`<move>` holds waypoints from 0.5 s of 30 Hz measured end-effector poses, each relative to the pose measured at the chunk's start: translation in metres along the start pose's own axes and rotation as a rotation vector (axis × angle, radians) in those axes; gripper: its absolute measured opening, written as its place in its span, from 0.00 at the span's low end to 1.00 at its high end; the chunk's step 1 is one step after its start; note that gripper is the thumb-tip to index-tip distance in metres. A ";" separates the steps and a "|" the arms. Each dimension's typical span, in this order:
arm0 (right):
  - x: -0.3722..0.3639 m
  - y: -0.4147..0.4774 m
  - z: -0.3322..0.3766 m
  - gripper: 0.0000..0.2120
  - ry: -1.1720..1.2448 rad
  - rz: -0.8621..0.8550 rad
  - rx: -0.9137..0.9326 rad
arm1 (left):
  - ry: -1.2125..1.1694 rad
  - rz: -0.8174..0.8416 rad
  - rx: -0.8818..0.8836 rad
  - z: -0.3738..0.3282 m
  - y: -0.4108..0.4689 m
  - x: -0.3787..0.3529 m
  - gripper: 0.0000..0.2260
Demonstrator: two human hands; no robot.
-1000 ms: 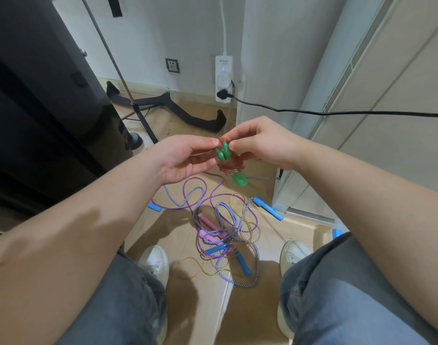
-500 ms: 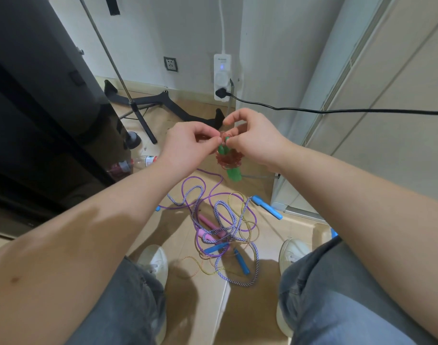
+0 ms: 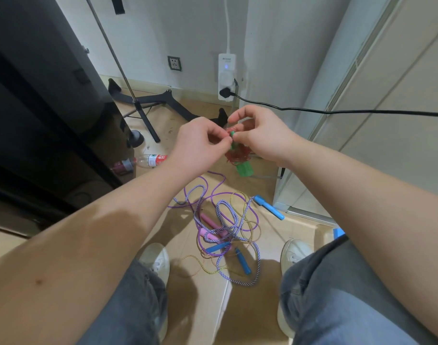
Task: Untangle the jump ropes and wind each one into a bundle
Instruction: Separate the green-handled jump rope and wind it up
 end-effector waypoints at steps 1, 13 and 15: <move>-0.001 -0.002 0.003 0.12 -0.029 0.010 0.029 | -0.054 0.017 0.068 0.007 0.000 -0.003 0.07; -0.024 -0.010 0.014 0.20 -0.818 0.087 0.286 | -0.362 0.189 0.372 0.032 -0.010 -0.030 0.14; -0.024 -0.008 0.005 0.20 -0.876 0.084 0.267 | -0.390 0.241 0.408 0.034 -0.015 -0.037 0.14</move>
Point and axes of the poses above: each hand's wrist, its own y-axis towards the middle knuckle, its own x-axis out of the back of the hand, z = x × y, the point moved 10 cm from there along y, towards the middle knuckle, and after that the axes turned 6 degrees about -y, right-handed, at the moved point
